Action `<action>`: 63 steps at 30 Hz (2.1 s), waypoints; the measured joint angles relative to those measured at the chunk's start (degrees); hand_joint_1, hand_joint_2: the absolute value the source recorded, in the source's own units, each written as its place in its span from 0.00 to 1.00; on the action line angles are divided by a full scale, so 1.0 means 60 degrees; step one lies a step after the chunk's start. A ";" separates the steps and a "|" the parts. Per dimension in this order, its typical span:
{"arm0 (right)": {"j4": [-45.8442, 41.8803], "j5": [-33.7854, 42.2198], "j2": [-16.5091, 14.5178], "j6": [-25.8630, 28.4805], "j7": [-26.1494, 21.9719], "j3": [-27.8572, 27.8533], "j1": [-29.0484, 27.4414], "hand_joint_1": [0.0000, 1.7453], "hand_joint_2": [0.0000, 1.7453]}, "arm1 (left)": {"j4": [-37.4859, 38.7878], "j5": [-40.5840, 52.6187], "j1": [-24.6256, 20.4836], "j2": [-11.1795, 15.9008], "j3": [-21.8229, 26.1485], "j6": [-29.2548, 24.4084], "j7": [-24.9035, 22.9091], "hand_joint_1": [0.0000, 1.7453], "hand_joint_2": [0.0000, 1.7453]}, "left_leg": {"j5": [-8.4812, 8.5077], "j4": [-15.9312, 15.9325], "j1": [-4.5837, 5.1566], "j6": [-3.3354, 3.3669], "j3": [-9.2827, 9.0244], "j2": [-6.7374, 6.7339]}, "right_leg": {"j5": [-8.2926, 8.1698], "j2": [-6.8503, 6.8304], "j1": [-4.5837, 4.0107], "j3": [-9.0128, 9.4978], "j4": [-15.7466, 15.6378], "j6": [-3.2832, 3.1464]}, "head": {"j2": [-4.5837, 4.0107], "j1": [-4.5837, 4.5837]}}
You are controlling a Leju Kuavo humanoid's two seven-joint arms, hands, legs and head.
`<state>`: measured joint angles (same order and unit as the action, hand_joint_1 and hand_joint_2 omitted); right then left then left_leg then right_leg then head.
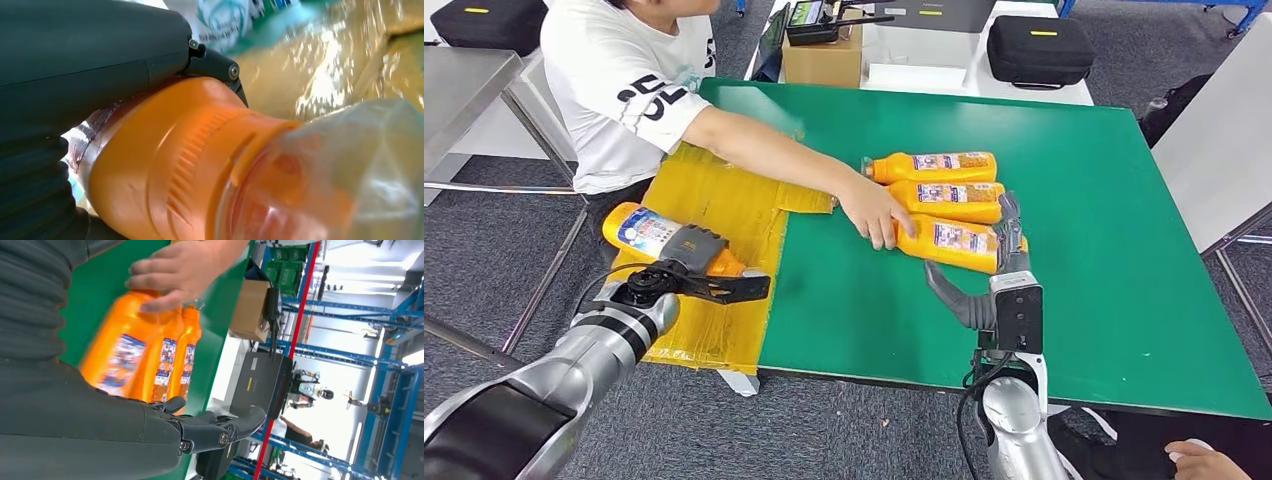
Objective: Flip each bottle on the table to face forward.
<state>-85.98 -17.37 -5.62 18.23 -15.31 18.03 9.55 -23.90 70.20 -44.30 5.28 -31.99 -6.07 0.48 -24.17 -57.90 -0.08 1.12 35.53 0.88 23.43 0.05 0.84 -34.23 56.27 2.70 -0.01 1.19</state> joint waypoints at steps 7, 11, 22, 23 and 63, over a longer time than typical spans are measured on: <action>-0.0002 0.0253 0.0017 -0.0163 -0.0025 0.0000 0.0035 0.00 1.00 | 0.0367 -0.0273 -0.0337 0.0114 -0.0040 0.0949 0.0868 0.00 1.00 | -0.0001 0.0000 -0.0001 -0.0001 -0.0009 -0.0009 | 0.0000 0.0004 -0.0001 0.0002 0.0002 0.0000 | -0.0001 0.0001; 0.0003 0.0383 0.0056 -0.0200 -0.0047 0.0000 0.0087 0.00 1.00 | 0.0444 -0.0609 -0.0364 0.0148 -0.0055 0.0875 0.1271 0.00 1.00 | 0.0000 0.0001 -0.0001 -0.0001 -0.0010 -0.0008 | 0.0000 0.0004 -0.0002 0.0003 0.0003 0.0000 | 0.0000 0.0000; 0.0028 0.0494 0.0136 -0.0219 -0.0056 0.0005 0.0108 0.00 1.00 | 0.0486 -0.0899 -0.0382 0.0207 -0.0051 0.0734 0.1586 0.00 1.00 | 0.0000 0.0001 0.0000 -0.0001 -0.0010 -0.0005 | 0.0000 0.0003 0.0000 0.0007 0.0003 0.0000 | 0.0001 0.0001; 0.0031 0.0495 0.0144 -0.0219 -0.0057 0.0005 0.0109 0.00 1.00 | 0.0487 -0.0998 -0.0377 0.0212 -0.0032 0.0698 0.1658 0.00 1.00 | 0.0000 0.0001 0.0000 -0.0001 -0.0010 -0.0005 | 0.0000 0.0003 0.0000 0.0007 0.0003 0.0000 | 0.0001 0.0001; 0.0903 0.0237 0.0763 -0.0304 0.0117 0.0108 0.0494 0.00 0.00 | -0.3056 -0.9182 0.3161 0.1037 0.4793 0.4129 0.6421 0.00 1.00 | -0.0001 0.0003 -0.0001 -0.0002 -0.0006 -0.0013 | 0.0003 0.0008 -0.0001 -0.0004 0.0002 -0.0003 | 0.0001 -0.0001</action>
<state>-80.56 -15.94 -1.04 16.41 -14.61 18.68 12.51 -42.24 15.11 -25.33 11.51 -3.23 18.70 39.01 -24.18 -57.88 -0.08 1.11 35.49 0.81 23.45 0.10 0.83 -34.25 56.28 2.69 0.00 1.18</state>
